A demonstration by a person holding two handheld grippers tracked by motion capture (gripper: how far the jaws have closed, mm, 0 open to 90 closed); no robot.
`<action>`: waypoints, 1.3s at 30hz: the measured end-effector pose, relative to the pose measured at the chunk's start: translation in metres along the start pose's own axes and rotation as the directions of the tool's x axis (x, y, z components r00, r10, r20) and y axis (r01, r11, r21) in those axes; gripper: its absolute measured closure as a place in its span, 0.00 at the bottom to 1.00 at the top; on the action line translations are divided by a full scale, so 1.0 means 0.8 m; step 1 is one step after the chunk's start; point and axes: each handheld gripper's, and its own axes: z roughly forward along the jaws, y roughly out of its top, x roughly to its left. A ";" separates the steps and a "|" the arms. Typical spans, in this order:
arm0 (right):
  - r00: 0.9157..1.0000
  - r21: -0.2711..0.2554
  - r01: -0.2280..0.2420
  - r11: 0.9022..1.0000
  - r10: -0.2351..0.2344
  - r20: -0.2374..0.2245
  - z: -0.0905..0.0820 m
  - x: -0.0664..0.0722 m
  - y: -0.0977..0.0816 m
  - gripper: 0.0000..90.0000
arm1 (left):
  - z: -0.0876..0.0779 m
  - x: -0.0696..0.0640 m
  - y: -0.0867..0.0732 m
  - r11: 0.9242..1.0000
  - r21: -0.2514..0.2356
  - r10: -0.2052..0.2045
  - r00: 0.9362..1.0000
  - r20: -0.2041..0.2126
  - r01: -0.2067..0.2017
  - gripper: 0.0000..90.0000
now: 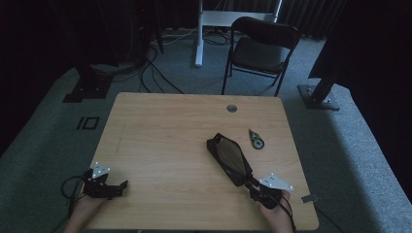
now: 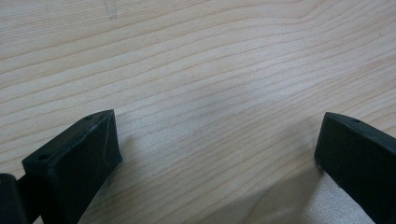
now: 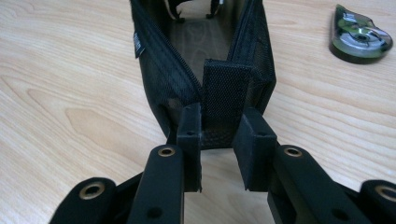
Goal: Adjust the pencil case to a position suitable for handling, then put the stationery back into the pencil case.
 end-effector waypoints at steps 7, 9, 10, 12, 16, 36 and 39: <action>1.000 -0.001 -0.005 1.000 0.005 0.011 -0.009 0.000 -0.009 0.81 | 0.000 0.000 0.000 1.000 0.000 0.000 1.000 0.000 0.000 0.00; 1.000 0.001 0.005 1.000 -0.005 0.020 -0.012 0.001 -0.010 0.81 | 0.000 0.000 0.000 1.000 0.000 0.000 1.000 0.000 0.000 0.00; 1.000 0.001 0.004 1.000 -0.004 0.025 -0.013 0.002 -0.011 0.81 | 0.000 0.000 0.000 1.000 0.000 0.000 1.000 0.000 0.000 0.00; 1.000 -0.002 0.002 1.000 -0.002 0.023 -0.015 0.003 -0.012 0.81 | 0.000 0.000 0.000 1.000 0.000 0.000 1.000 0.000 0.000 0.00; 1.000 -0.005 -0.004 1.000 0.004 0.030 -0.018 0.002 -0.014 0.80 | 0.000 0.000 0.000 1.000 0.000 0.000 1.000 0.000 0.000 0.00; 0.999 -0.030 -0.031 0.999 0.031 0.018 -0.037 -0.032 -0.018 0.43 | 0.000 0.000 0.000 1.000 0.000 0.000 1.000 0.000 0.000 0.00; 0.999 -0.034 -0.035 0.999 0.036 0.036 -0.039 -0.042 -0.020 0.43 | 0.000 0.000 0.000 1.000 0.000 0.000 1.000 0.000 0.000 0.00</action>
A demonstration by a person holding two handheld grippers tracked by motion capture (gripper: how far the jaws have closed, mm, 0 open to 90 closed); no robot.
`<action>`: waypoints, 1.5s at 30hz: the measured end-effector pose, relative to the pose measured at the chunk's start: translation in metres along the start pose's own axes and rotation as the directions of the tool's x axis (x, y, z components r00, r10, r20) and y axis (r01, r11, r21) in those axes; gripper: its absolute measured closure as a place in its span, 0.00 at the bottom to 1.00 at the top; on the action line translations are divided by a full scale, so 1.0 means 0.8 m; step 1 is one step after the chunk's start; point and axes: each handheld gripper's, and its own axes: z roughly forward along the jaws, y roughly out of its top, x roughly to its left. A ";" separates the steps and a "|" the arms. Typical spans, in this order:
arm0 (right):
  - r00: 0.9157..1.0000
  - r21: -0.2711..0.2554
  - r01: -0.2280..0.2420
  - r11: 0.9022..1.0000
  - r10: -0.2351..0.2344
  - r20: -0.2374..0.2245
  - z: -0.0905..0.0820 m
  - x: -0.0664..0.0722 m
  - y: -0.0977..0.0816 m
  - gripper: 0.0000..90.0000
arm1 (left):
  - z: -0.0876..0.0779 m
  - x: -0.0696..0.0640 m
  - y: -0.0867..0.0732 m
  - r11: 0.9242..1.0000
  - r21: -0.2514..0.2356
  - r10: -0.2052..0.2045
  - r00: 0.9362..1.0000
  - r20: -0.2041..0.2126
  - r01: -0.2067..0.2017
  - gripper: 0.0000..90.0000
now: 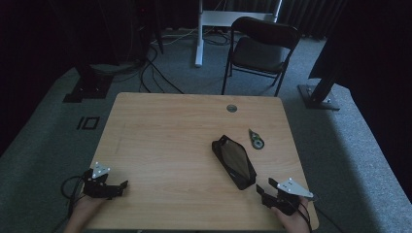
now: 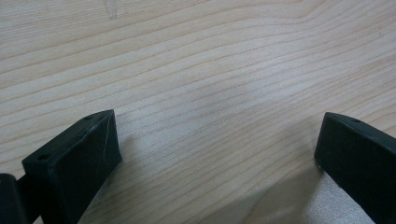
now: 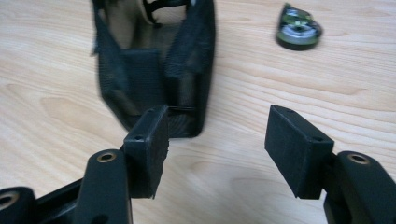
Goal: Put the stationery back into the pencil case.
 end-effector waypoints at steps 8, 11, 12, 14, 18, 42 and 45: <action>0.999 0.020 -0.024 1.000 0.023 0.043 0.007 -0.026 0.000 0.40 | 0.000 0.000 0.000 1.000 0.000 0.000 1.000 0.000 0.000 0.00; 0.998 0.019 -0.029 0.999 0.028 0.052 0.010 -0.032 0.001 0.40 | 0.000 0.000 0.000 1.000 0.000 0.000 1.000 0.000 0.000 0.00; 0.998 0.021 -0.029 0.999 0.028 0.056 0.013 -0.034 0.002 0.39 | 0.000 0.000 0.000 1.000 0.000 0.000 1.000 0.000 0.000 0.00; 0.997 0.018 -0.038 0.999 0.036 0.073 0.019 -0.043 0.004 0.39 | 0.000 0.000 0.000 1.000 0.000 0.000 1.000 0.000 0.000 0.00; 0.995 0.017 -0.049 0.999 0.047 0.088 0.026 -0.054 0.008 0.38 | 0.000 0.000 0.000 1.000 0.000 0.000 1.000 0.000 0.000 0.00; 0.994 0.028 -0.075 0.997 0.073 0.075 0.083 -0.071 0.043 0.34 | 0.000 0.000 0.000 1.000 0.000 0.000 1.000 0.000 0.000 0.00; 0.995 0.031 -0.076 0.997 0.074 0.073 0.089 -0.072 0.049 0.33 | 0.000 0.000 0.000 1.000 0.000 0.000 1.000 0.000 0.000 0.00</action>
